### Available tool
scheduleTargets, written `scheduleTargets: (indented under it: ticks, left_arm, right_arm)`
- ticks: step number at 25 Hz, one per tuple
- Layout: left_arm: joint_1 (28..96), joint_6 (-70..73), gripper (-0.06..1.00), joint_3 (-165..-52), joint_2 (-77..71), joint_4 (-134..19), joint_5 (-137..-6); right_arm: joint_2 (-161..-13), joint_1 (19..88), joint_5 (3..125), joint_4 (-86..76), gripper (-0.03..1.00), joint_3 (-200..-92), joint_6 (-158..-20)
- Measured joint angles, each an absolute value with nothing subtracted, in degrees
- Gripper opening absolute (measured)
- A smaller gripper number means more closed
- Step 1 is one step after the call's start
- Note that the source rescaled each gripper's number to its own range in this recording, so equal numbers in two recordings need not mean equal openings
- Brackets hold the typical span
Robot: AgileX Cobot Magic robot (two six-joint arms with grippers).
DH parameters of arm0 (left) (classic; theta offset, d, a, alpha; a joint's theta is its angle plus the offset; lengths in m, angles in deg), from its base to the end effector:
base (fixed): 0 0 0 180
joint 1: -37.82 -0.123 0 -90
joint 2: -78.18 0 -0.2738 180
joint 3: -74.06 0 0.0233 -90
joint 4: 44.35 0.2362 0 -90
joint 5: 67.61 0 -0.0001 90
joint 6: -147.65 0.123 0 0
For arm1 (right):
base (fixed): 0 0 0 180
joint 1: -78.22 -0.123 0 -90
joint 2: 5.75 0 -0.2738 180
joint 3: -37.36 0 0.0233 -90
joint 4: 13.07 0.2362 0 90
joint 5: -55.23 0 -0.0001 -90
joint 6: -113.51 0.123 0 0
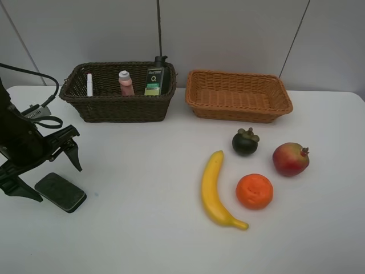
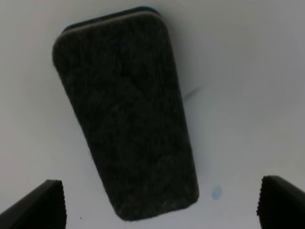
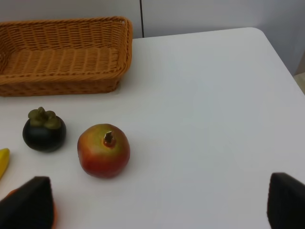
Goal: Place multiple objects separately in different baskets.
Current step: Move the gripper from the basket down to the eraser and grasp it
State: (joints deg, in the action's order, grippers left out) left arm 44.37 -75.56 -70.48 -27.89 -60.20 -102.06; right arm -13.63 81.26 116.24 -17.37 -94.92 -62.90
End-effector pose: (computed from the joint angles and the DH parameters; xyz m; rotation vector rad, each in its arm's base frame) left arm 0.2478 -0.0476 0.0946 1.3062 -2.8370 0.2789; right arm 0.0198 -0.0091 0.2583 0.1218 2.0303 -0.0836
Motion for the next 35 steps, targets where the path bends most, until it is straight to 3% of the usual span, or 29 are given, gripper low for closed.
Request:
scheduleTargets:
  ticks: [23, 26, 29, 35]
  left_arm:
    - [44.4, -75.6, 1.0, -71.1, -38.1, -59.3, -97.4]
    - [44.4, -75.5, 0.89, -71.3, -38.4, -59.1, -98.1]
    - [44.4, -75.4, 0.58, -71.3, -38.4, -59.5, -98.4]
    - [44.4, -75.4, 0.56, -71.3, -38.4, -59.7, -98.5]
  right_arm:
    - [-13.6, 81.3, 116.2, -17.4, 0.99, -94.9, -62.9]
    - [-13.6, 81.3, 116.2, -17.4, 0.99, -94.9, -62.9]
    - [-13.6, 81.3, 116.2, -17.4, 0.99, -94.9, -62.9]
    - [-13.6, 81.3, 116.2, -17.4, 0.99, -94.9, -62.9]
